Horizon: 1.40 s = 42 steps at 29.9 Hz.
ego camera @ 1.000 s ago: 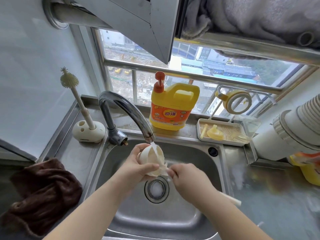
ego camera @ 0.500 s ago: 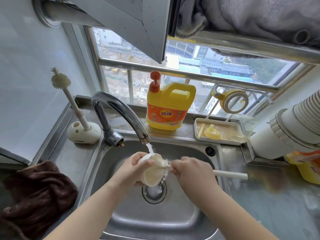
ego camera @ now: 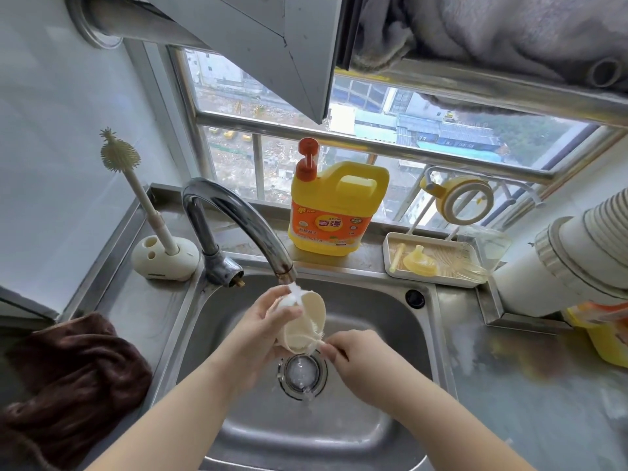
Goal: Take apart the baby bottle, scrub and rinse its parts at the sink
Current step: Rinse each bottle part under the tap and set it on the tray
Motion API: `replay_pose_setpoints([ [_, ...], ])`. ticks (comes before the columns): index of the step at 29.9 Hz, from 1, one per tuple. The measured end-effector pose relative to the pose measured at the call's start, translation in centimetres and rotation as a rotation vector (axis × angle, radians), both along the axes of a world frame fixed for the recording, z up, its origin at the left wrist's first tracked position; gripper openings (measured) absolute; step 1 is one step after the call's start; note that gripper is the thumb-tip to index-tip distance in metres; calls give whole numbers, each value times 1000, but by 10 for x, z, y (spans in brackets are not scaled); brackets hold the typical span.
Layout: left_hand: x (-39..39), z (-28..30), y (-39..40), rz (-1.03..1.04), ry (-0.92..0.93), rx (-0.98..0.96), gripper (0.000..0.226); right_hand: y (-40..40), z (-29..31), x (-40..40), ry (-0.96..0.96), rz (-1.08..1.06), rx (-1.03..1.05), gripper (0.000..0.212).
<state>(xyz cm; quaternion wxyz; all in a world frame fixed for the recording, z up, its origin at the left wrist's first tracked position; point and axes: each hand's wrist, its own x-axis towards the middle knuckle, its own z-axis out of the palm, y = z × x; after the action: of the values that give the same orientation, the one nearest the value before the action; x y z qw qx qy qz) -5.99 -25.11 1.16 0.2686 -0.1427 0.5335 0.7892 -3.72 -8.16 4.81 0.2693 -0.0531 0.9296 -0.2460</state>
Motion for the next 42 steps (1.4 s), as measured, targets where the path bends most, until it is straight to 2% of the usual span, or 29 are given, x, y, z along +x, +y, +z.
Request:
replay_pose_setpoints([
  [2, 0, 2, 1, -24, -14, -58, 52, 3, 3, -1, 150, 84, 200, 25],
  [4, 1, 1, 1, -63, -23, -95, 60, 5, 3, -8, 441, 130, 437, 8],
  [6, 0, -1, 1, -110, -6, -97, 72, 6, 5, -11, 563, 103, 525, 22],
  [8, -3, -1, 1, -109, 21, -98, 85, 2, 4, -9, 466, 57, 384, 6],
  [10, -5, 0, 0, -82, 59, -90, 86, 0, 1, -4, 68, -62, 83, 23],
  [12, -4, -1, -2, -55, 79, -78, 86, 2, 0, -4, -235, -227, -194, 31],
  [14, -3, -3, -4, -18, 66, -76, 97, 5, 4, -3, -379, -302, -328, 34],
  [15, -2, -3, -3, 0, 59, -80, 99, 8, 5, -4, -377, -269, -315, 34],
  [17, -1, -2, -1, 26, 37, -95, 88, 10, 7, -7, -217, -153, -155, 29],
  [20, 1, 5, 2, -31, -17, -136, 59, 16, 4, -15, 405, 121, 320, 9],
  [22, 1, 7, -1, -127, -41, -140, 61, 16, 1, -18, 649, 204, 433, 16],
  [23, 0, 7, -4, -143, -36, -139, 65, 16, -1, -19, 689, 218, 422, 16],
  [25, -1, 8, -6, -125, 2, -151, 72, 11, -3, -16, 583, 131, 310, 6],
  [27, 0, 6, -6, -69, 31, -159, 74, 8, -4, -10, 270, 25, 229, 23],
  [29, 2, 3, -5, 2, 34, -114, 74, 2, -6, -7, 5, -21, 62, 28],
  [31, 4, -2, -4, 42, 51, -93, 76, -2, -4, -3, -171, -122, -129, 31],
  [34, 8, -4, -4, 50, 116, -221, 69, -3, -6, 1, -386, -319, -361, 35],
  [37, 9, -9, -5, 26, 147, -379, 69, 2, -11, 8, -371, -381, -325, 36],
  [40, 12, -20, -8, -58, 151, -605, 87, 10, -16, 15, -299, -421, -227, 35],
  [42, 15, -26, -9, -98, 131, -649, 86, 18, -18, 20, -235, -451, -183, 33],
])
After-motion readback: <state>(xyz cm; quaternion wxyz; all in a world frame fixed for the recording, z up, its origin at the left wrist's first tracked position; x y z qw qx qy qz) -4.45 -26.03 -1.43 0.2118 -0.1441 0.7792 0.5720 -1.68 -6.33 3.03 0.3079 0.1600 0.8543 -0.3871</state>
